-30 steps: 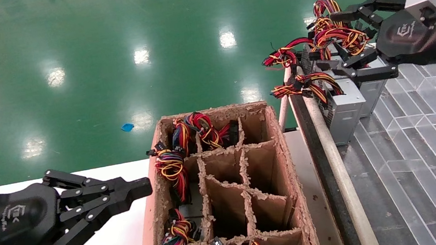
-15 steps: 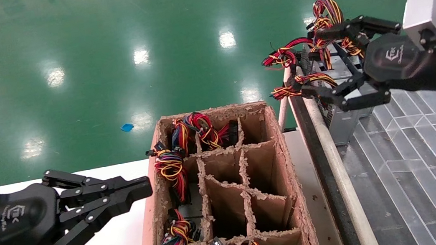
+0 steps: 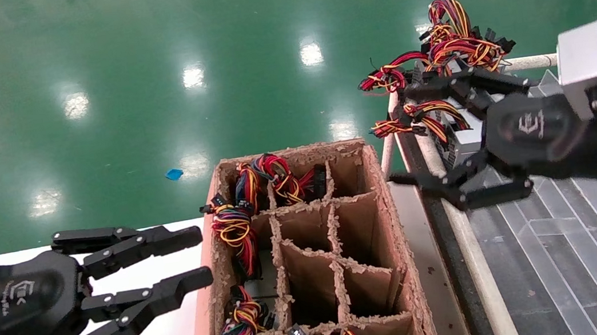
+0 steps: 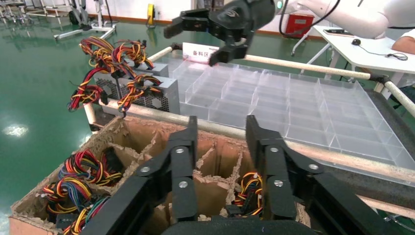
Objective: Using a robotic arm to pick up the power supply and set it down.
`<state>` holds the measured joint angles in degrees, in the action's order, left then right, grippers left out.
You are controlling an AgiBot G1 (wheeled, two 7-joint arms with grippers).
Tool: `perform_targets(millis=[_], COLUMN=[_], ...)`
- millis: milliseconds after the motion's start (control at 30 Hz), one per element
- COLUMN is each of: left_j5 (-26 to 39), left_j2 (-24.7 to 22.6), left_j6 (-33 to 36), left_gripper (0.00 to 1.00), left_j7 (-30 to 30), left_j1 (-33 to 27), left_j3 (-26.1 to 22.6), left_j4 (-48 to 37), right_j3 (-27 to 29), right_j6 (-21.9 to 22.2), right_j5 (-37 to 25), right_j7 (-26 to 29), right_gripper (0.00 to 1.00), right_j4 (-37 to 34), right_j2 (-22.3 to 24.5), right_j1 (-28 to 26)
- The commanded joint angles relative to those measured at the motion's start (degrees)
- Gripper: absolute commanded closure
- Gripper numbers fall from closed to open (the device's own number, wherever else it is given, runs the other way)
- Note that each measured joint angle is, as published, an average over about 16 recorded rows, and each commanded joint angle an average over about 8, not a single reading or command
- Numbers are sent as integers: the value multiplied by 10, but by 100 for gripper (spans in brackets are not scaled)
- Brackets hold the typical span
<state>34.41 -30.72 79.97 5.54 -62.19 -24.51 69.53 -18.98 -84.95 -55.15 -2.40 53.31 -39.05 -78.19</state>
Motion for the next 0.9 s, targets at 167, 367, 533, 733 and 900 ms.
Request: perform_targets(millis=[167, 367, 533, 733, 900], left_j5=[0, 0, 0, 0, 0], left_j2=[0, 0, 0, 0, 0], left_j6=[0, 0, 0, 0, 0], left_gripper=[0, 0, 0, 0, 0], left_j7=[0, 0, 0, 0, 0], left_j1=[0, 0, 0, 0, 0], left_j3=[0, 0, 0, 0, 0], left_j4=[0, 0, 0, 0, 0], right_j3=[8, 16, 22, 29, 32], right_j6=[-2, -4, -6, -7, -8], right_j5=[36, 71, 100, 130, 144], right_j7=[35, 70, 99, 129, 139], right_gripper=[0, 0, 0, 0, 0], right_j4=[54, 108, 152, 198, 218], right_j2=[11, 21, 30, 40, 44], right_j1=[44, 88, 125, 163, 179])
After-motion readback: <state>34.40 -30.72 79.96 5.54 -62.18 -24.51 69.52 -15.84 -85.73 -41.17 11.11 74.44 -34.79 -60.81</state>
